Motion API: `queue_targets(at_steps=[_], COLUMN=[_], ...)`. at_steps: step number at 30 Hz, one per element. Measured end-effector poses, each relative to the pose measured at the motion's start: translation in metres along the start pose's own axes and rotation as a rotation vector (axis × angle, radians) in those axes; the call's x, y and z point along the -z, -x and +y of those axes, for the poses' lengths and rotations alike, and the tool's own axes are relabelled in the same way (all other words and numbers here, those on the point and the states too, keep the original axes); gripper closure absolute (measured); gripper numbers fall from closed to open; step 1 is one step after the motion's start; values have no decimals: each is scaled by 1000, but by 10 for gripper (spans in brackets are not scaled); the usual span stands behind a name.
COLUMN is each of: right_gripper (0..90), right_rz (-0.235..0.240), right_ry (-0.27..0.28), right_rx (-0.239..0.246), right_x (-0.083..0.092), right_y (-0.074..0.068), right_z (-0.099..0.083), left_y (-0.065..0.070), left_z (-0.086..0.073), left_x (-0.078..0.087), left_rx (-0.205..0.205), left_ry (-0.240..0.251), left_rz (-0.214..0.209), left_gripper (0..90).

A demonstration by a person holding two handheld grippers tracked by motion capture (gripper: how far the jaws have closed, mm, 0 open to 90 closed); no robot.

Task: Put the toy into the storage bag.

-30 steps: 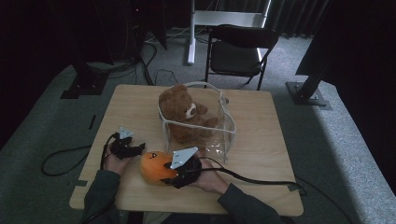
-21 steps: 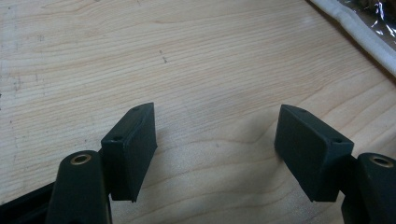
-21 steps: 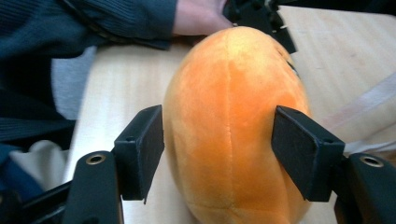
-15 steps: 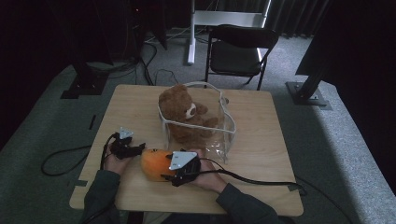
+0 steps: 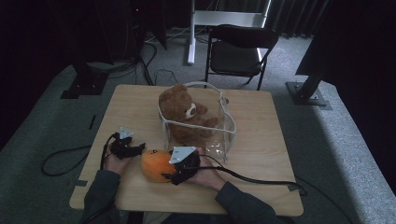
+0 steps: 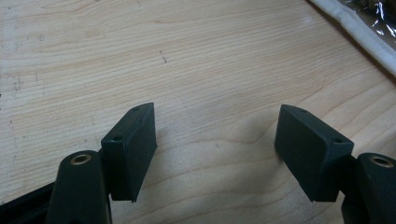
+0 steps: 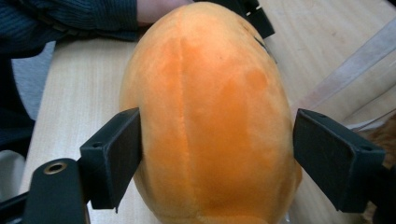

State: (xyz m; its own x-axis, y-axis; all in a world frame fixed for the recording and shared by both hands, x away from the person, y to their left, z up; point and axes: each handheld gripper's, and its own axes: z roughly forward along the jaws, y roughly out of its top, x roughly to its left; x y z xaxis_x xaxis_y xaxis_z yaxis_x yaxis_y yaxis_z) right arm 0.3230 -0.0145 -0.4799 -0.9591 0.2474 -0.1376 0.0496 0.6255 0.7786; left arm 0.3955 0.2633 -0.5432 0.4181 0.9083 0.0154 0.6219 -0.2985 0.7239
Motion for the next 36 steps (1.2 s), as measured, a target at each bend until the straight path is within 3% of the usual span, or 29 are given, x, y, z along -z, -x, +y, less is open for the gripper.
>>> queue_targets(at_steps=[10, 15, 21, 27, 36], right_gripper=[148, 271, 401, 461, 476], right_rz=[53, 98, 98, 101, 97], right_ry=[-36, -61, -77, -75, -71], right_rx=[-28, -39, -17, -27, -32], right_x=[-8, -7, -4, 0, 5], right_y=[-1, 1, -1, 0, 1], right_z=[-4, -4, -3, -4, -8], left_y=[0, 0, 0, 0, 0], left_z=[0, 0, 0, 0, 0], left_x=[0, 0, 0, 0, 0], left_rx=[0, 0, 0, 0, 0], left_ry=[0, 0, 0, 1, 1], left_rz=[0, 0, 0, 0, 0], left_gripper=[301, 301, 301, 301, 301])
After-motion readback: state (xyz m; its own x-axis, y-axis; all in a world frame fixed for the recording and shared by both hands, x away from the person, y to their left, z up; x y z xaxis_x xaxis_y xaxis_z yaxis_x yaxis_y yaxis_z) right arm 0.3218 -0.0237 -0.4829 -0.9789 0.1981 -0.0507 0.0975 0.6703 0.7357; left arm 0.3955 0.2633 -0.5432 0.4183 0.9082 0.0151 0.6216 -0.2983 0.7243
